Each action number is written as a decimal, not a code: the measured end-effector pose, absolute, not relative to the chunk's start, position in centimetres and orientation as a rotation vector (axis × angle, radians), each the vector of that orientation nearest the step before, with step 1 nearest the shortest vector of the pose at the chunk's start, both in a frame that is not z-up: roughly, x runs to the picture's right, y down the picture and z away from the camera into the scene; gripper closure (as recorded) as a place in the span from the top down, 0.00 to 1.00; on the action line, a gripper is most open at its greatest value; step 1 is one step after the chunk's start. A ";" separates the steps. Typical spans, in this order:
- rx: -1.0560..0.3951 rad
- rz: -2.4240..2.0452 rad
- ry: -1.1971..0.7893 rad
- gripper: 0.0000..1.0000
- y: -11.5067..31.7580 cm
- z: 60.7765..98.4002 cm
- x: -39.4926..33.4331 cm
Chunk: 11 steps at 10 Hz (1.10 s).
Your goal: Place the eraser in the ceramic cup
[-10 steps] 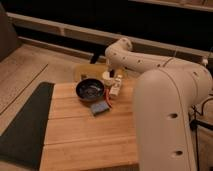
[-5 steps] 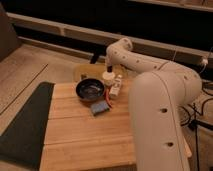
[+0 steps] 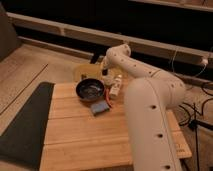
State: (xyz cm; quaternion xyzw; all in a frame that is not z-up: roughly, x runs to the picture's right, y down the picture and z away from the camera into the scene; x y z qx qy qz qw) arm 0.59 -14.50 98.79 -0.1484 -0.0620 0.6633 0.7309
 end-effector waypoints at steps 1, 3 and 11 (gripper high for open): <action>-0.327 1.457 -0.138 0.00 -14.7 98.9 0.9; -0.324 1.463 -0.131 0.14 -14.9 98.9 1.7; -0.381 1.480 -0.118 0.80 -13.0 97.9 1.7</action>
